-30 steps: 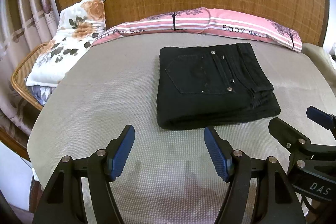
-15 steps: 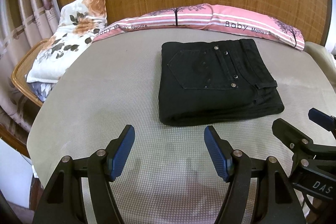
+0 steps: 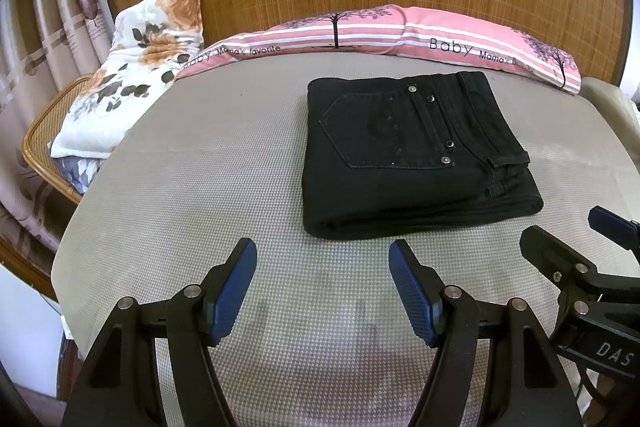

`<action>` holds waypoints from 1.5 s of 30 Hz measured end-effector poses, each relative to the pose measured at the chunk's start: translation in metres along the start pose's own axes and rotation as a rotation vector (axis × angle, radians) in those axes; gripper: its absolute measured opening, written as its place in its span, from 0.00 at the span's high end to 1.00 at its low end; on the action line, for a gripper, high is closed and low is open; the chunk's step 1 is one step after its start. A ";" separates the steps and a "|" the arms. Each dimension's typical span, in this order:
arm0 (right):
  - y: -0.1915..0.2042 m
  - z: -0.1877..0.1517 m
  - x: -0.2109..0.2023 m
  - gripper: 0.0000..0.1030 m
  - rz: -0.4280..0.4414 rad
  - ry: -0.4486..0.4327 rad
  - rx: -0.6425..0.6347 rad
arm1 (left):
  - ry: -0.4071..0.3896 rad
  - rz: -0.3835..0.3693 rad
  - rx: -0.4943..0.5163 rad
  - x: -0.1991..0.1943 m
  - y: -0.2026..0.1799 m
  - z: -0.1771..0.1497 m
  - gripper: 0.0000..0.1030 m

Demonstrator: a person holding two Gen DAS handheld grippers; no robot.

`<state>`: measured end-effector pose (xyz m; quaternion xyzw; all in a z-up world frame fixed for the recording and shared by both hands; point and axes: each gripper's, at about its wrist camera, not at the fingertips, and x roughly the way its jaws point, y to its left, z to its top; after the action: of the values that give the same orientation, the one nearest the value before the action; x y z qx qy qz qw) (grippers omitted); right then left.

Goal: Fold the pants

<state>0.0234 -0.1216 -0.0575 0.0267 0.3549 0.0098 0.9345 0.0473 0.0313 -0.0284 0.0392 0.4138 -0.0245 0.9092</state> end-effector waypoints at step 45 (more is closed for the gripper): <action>-0.004 -0.002 0.005 0.06 -0.006 0.016 0.015 | 0.009 -0.021 0.004 0.010 0.002 -0.001 0.33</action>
<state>0.0262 -0.1256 -0.0624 0.0325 0.3627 0.0043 0.9313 0.0533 0.0334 -0.0368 0.0367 0.4184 -0.0347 0.9069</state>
